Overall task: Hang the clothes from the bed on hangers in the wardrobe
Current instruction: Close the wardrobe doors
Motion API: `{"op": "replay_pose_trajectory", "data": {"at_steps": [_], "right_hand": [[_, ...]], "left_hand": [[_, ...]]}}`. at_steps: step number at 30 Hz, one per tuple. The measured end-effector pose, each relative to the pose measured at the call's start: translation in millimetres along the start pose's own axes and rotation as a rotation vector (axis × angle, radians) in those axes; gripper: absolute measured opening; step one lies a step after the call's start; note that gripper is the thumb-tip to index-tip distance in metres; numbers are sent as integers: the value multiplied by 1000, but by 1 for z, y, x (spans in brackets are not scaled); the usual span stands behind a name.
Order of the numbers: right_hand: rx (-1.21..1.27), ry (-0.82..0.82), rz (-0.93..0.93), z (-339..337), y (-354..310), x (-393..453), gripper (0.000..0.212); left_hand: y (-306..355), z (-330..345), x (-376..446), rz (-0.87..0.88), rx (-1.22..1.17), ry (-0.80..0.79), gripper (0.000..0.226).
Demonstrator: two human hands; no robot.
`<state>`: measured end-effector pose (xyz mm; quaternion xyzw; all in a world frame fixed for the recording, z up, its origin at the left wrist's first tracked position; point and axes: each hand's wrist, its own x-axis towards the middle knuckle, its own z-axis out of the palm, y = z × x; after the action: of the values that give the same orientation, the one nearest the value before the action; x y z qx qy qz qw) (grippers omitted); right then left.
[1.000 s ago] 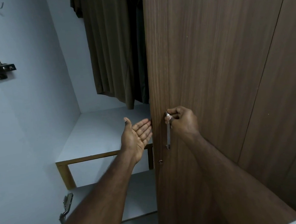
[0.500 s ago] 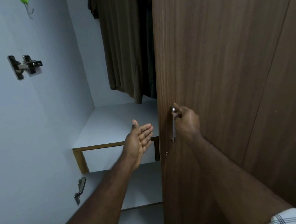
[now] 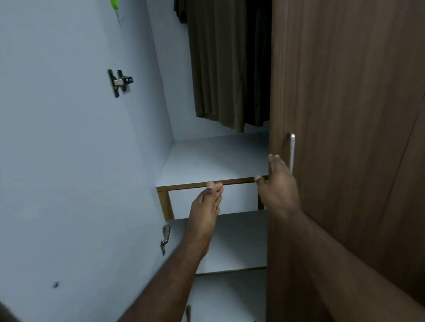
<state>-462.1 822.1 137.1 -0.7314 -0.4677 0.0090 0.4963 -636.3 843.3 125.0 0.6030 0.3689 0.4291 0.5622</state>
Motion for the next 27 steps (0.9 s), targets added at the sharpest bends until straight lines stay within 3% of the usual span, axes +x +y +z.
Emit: {"op": "replay_pose_trajectory", "data": {"at_steps": [7, 10, 15, 18, 24, 27], "right_hand": [[71, -169, -116, 62, -100, -122, 51], [150, -190, -110, 75, -138, -158, 43], [277, -218, -80, 83, -189, -201, 36], [257, -223, -85, 89, -207, -217, 36], [409, -219, -47, 93, -222, -244, 21], [723, -258, 119, 91, -226, -251, 12]], "left_hand": [[-7, -83, -82, 148, 0, 85, 46], [4, -118, -121, 156, 30, 136, 52], [30, -156, -178, 167, 143, 17, 68], [33, -178, -198, 218, 153, 78, 67], [36, -218, -239, 227, -103, 61, 51], [44, -247, -249, 125, -332, 99, 67]]}}
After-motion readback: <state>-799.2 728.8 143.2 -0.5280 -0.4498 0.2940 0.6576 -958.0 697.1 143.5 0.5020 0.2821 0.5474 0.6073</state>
